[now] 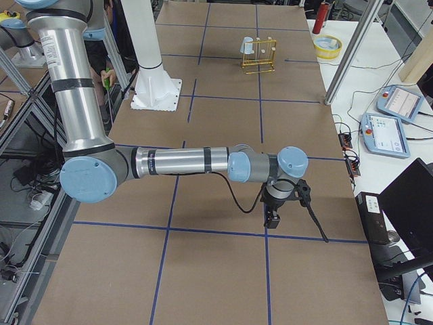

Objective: Hang cup on cup holder

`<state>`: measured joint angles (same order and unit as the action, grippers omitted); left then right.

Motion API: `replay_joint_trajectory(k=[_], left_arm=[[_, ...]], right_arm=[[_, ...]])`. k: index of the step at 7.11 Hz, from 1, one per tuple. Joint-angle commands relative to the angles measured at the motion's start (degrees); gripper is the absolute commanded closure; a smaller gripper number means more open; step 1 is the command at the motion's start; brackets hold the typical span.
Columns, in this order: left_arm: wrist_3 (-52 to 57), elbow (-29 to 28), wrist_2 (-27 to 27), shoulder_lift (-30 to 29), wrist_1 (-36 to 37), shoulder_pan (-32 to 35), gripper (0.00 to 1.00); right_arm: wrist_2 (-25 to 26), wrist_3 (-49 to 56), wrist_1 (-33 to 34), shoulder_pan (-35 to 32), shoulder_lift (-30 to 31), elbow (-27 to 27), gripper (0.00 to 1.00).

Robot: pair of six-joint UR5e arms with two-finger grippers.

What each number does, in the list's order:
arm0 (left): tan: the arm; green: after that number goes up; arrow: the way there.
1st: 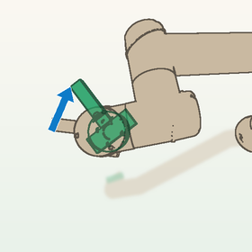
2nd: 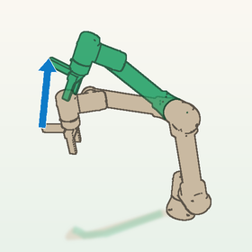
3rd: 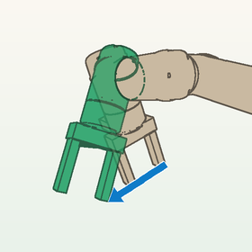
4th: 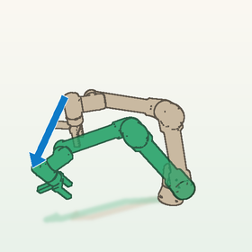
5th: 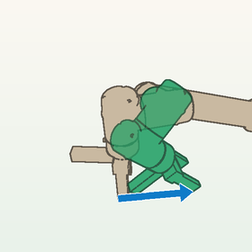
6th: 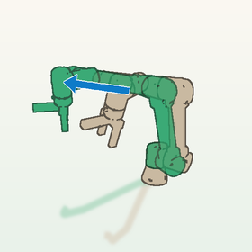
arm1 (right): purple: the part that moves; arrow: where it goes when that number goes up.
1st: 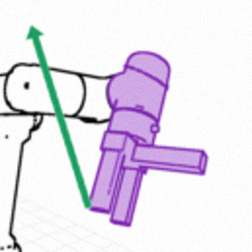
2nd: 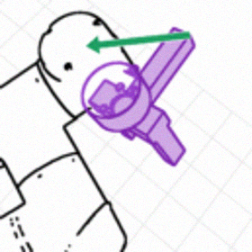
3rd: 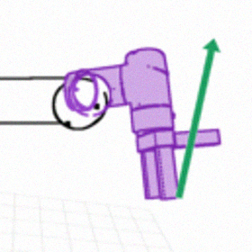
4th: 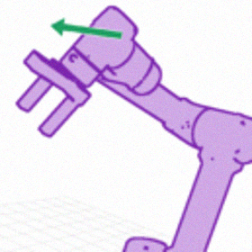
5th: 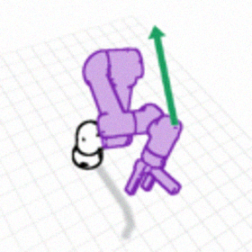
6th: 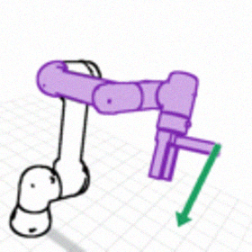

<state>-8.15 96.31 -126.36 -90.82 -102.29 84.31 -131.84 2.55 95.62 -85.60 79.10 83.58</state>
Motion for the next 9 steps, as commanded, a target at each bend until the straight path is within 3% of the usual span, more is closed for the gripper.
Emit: replay_joint_trajectory(k=[1, 3, 7, 9], left_arm=[[15.2, -3.2, 0.1, -2.1, 9.7, 4.2, 0.0], [21.2, -3.2, -0.5, -2.3, 17.1, 5.9, 0.0], [17.5, -3.8, -9.7, -3.2, 17.3, 6.0, 0.0], [17.2, -3.8, -10.2, -3.0, 16.9, 6.0, 0.0]], right_arm=[[0.0, 0.0, 0.0, 0.0, 0.0, 0.0, 0.0], [0.0, 0.0, 0.0, 0.0, 0.0, 0.0, 0.0], [0.0, 0.0, 0.0, 0.1, 0.0, 0.0, 0.0], [0.0, 0.0, 0.0, 0.0, 0.0, 0.0, 0.0]])
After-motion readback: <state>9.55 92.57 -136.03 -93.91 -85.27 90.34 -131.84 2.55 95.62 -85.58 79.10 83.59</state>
